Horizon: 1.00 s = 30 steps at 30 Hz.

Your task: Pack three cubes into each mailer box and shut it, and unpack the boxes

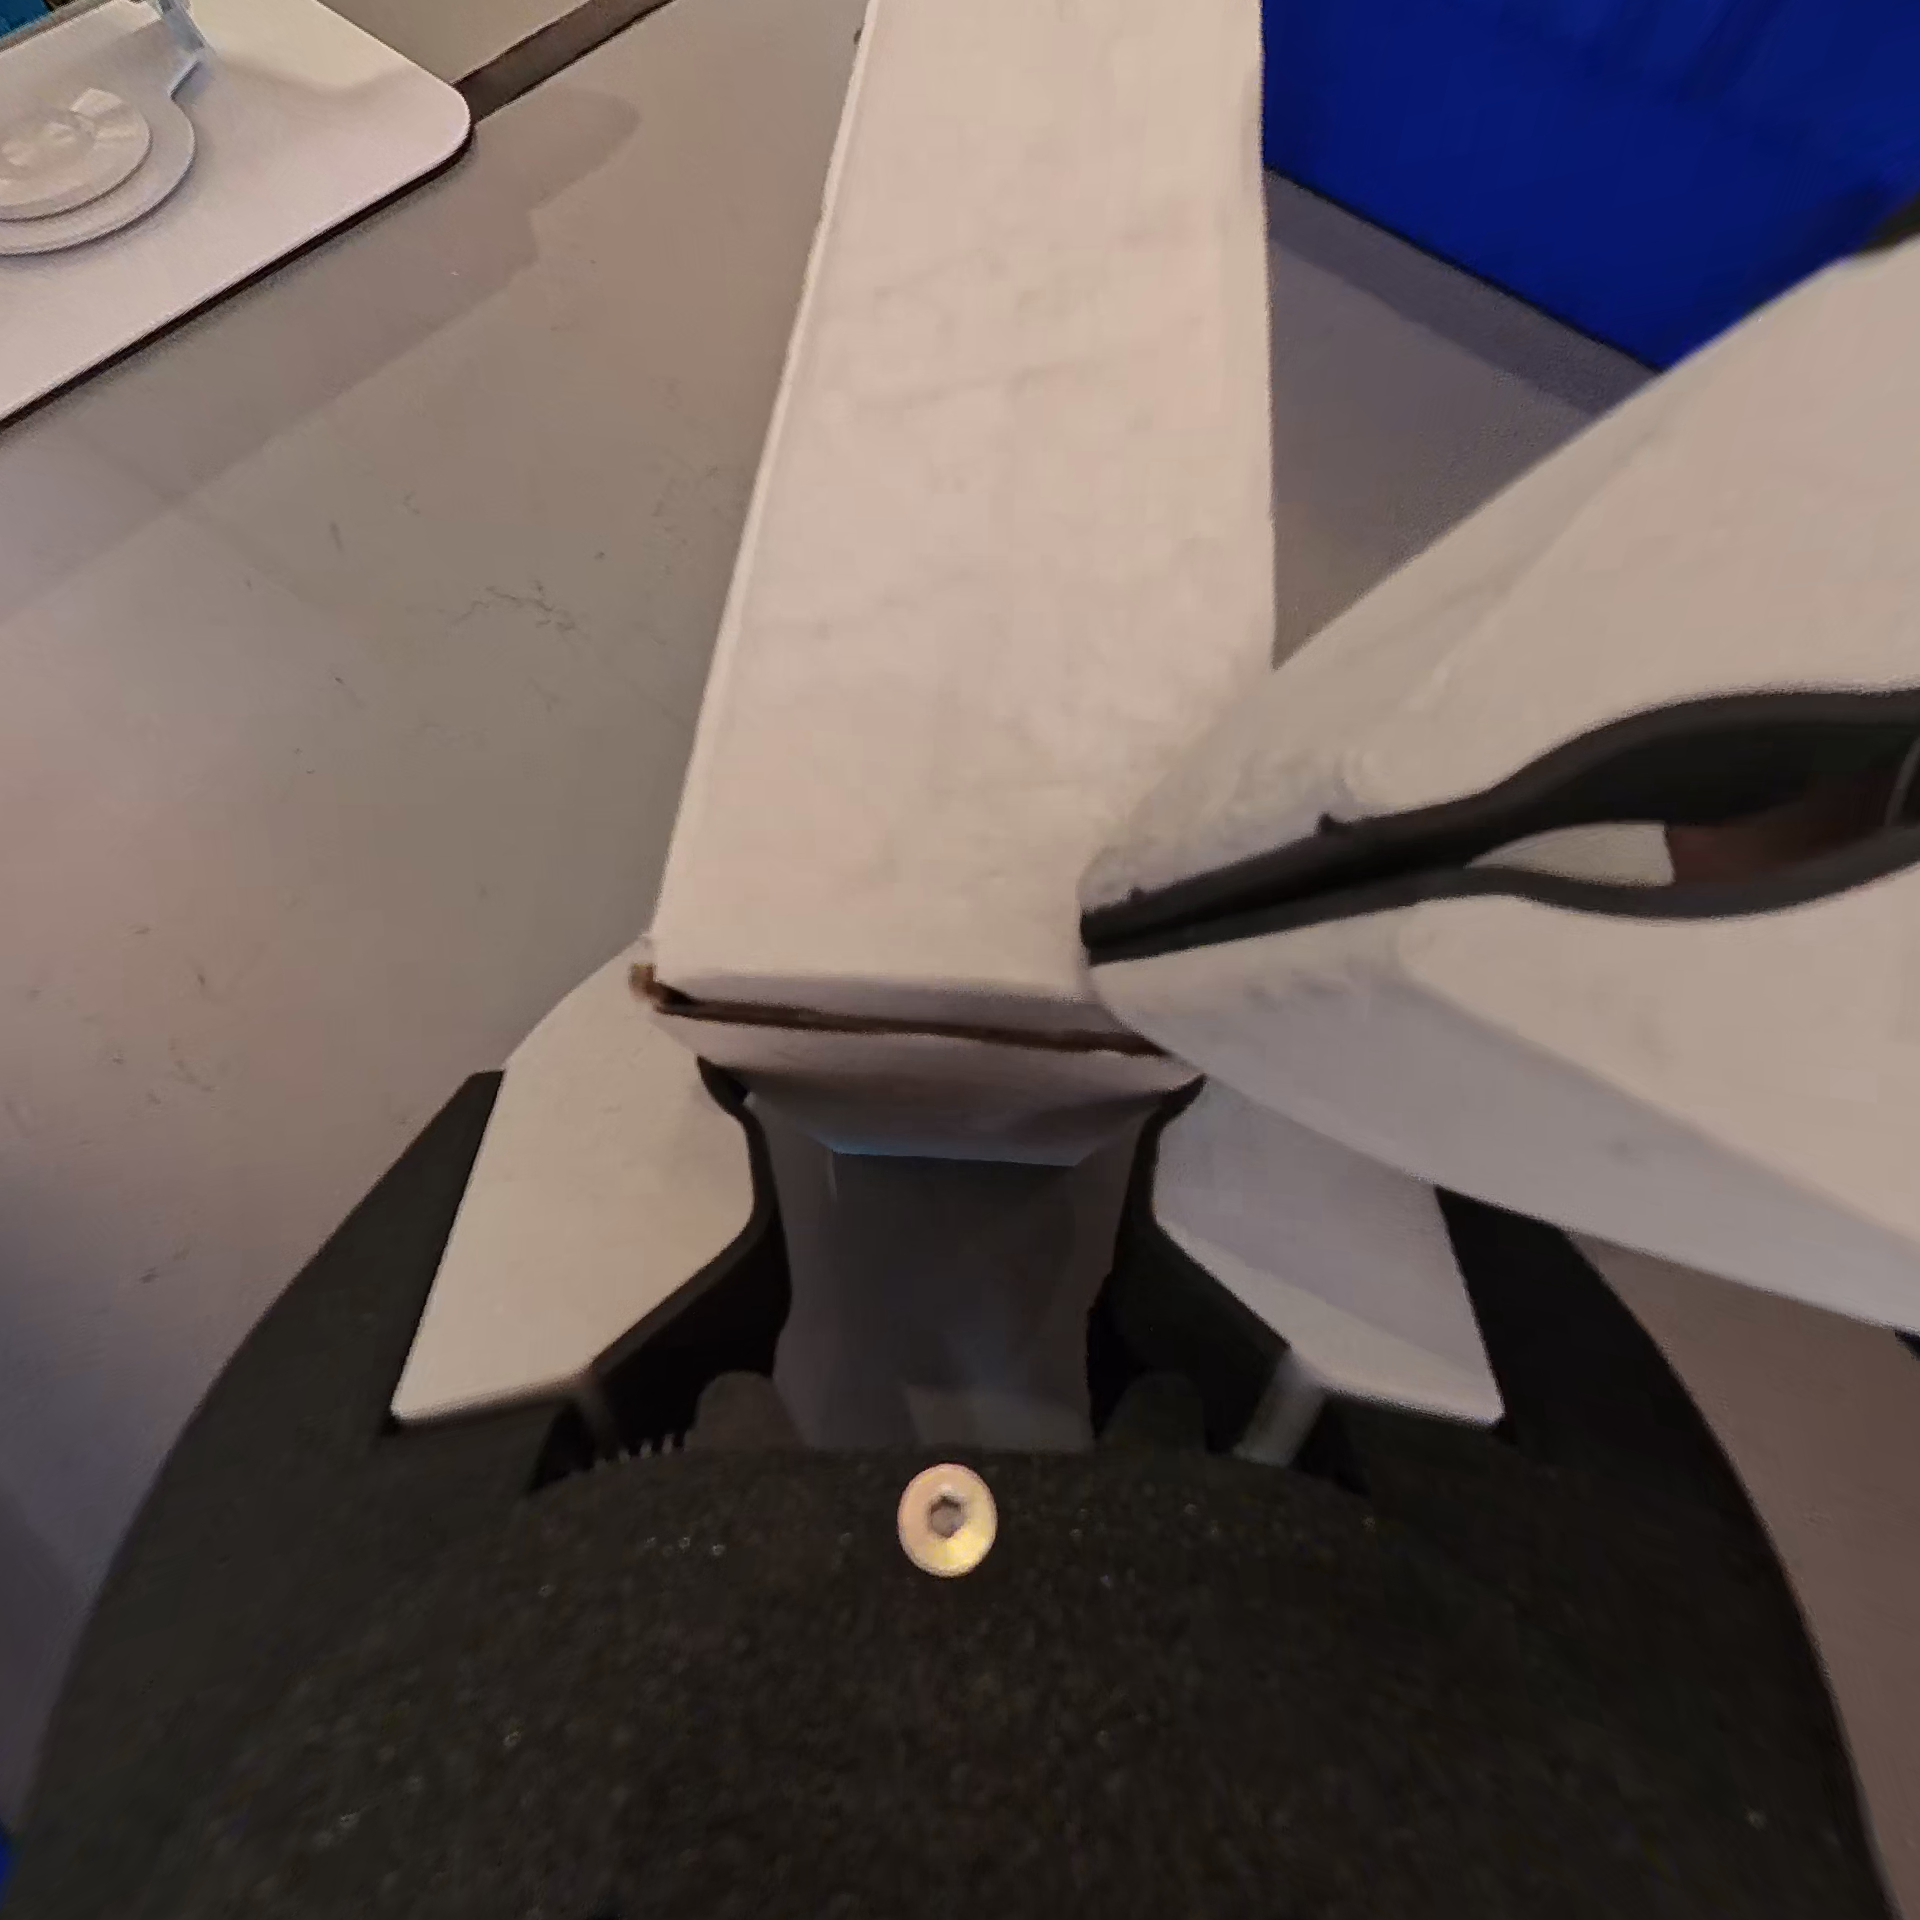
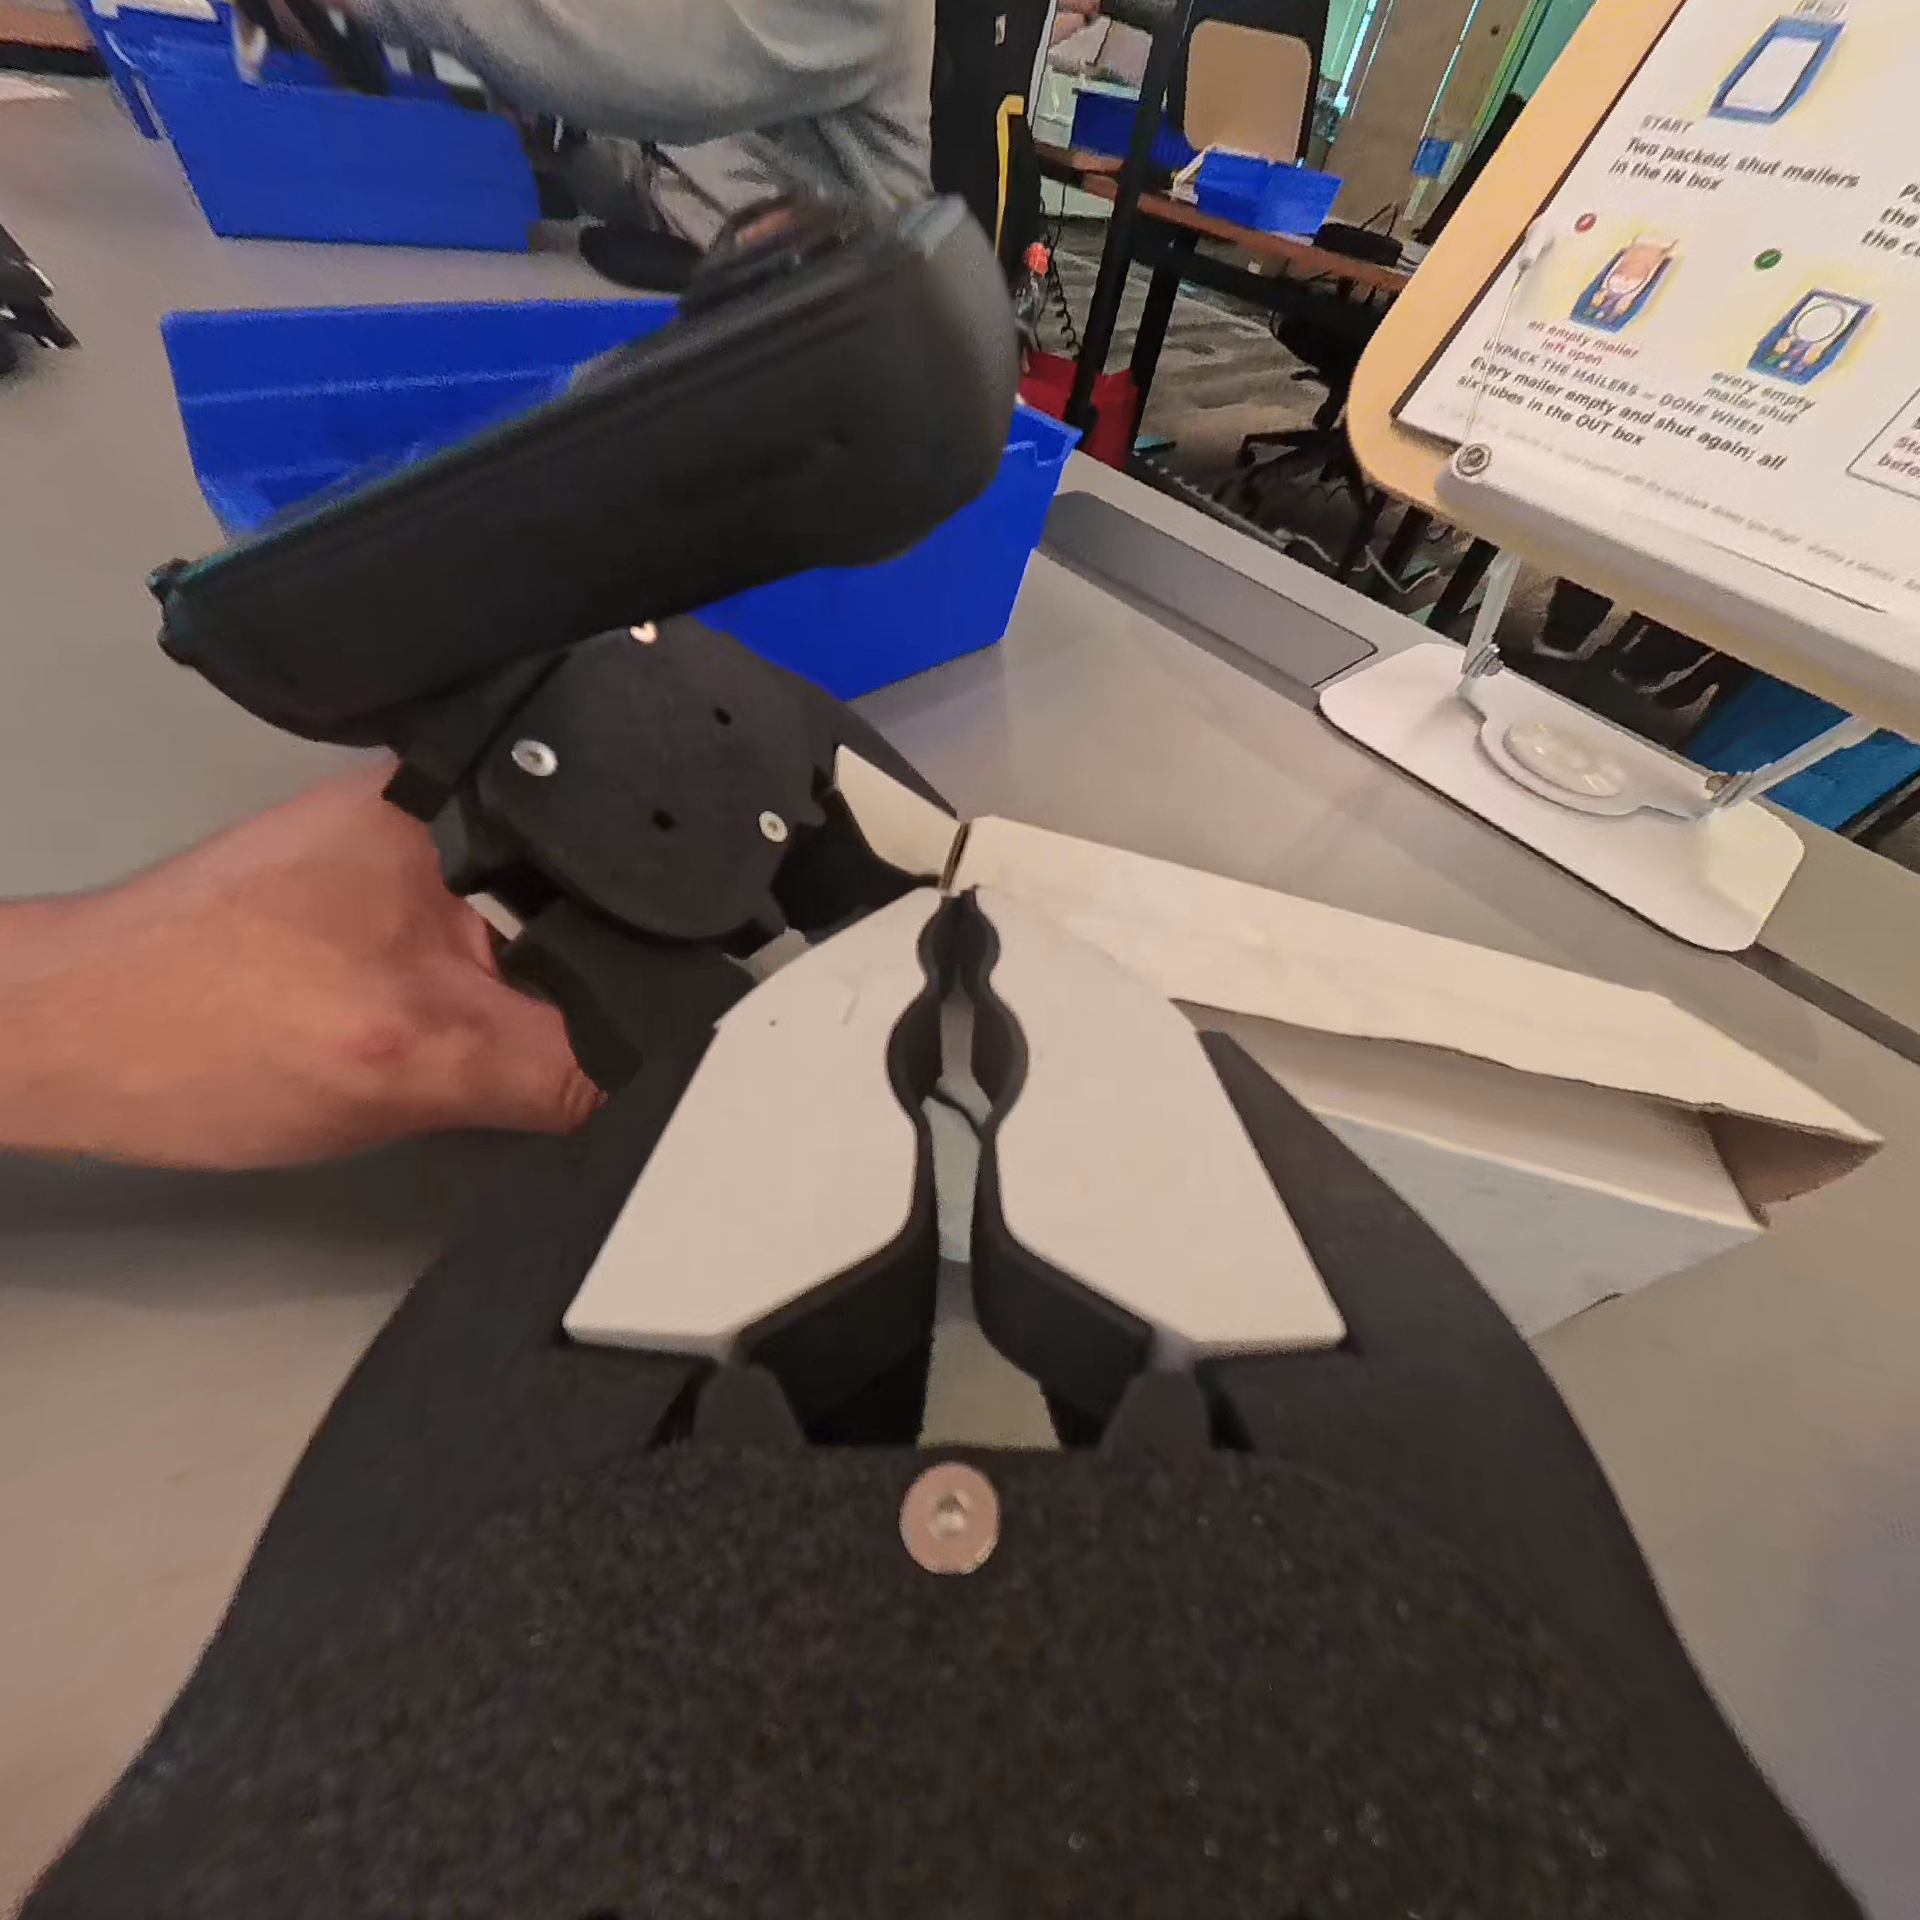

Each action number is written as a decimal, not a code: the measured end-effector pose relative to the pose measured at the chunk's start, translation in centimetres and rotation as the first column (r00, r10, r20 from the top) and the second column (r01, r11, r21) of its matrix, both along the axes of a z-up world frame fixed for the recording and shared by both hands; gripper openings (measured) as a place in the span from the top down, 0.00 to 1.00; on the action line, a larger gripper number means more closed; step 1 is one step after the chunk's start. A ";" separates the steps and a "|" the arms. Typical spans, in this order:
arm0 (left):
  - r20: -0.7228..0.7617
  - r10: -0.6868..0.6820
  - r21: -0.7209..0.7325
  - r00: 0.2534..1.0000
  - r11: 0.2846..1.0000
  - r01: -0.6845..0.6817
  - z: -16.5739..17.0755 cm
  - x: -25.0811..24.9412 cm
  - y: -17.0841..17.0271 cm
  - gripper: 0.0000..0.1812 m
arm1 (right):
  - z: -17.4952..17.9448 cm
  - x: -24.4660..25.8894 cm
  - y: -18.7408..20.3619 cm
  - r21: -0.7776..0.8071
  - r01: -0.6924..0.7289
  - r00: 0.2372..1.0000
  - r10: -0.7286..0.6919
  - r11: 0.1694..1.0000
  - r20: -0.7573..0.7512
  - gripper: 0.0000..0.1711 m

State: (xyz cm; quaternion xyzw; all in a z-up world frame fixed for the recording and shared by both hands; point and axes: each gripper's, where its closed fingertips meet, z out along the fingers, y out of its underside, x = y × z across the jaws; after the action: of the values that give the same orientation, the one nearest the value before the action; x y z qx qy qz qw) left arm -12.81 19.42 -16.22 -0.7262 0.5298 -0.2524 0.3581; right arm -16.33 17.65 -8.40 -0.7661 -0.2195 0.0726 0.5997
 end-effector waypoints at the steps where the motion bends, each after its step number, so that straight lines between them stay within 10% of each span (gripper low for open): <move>1: -0.001 0.000 0.000 1.000 1.000 0.000 0.0 0.0 0.0 0.58 | -0.2 0.0 0.0 -0.004 0.000 1.000 0.001 1.000 0.011 1.00; 9: 0.007 0.000 -0.001 1.000 1.000 0.000 0.0 0.0 0.0 0.58 | 1.2 0.0 -0.5 0.022 -0.088 0.994 0.090 0.996 -0.068 1.00; 17: 0.008 0.004 -0.001 1.000 1.000 -0.004 0.0 0.0 0.0 0.58 | 1.9 13.7 2.4 0.011 0.204 0.971 -0.201 0.979 -0.131 1.00; 30: 0.009 0.011 -0.002 1.000 1.000 -0.011 0.0 0.1 0.0 0.58 | -0.5 14.1 2.5 -0.036 0.205 0.957 -0.208 0.978 -0.200 1.00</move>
State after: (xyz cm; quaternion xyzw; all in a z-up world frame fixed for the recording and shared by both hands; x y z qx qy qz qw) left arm -12.69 19.47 -16.22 -0.7282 0.5241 -0.2542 0.3611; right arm -2.20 20.16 -8.90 -0.7778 -0.0756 0.0888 0.6176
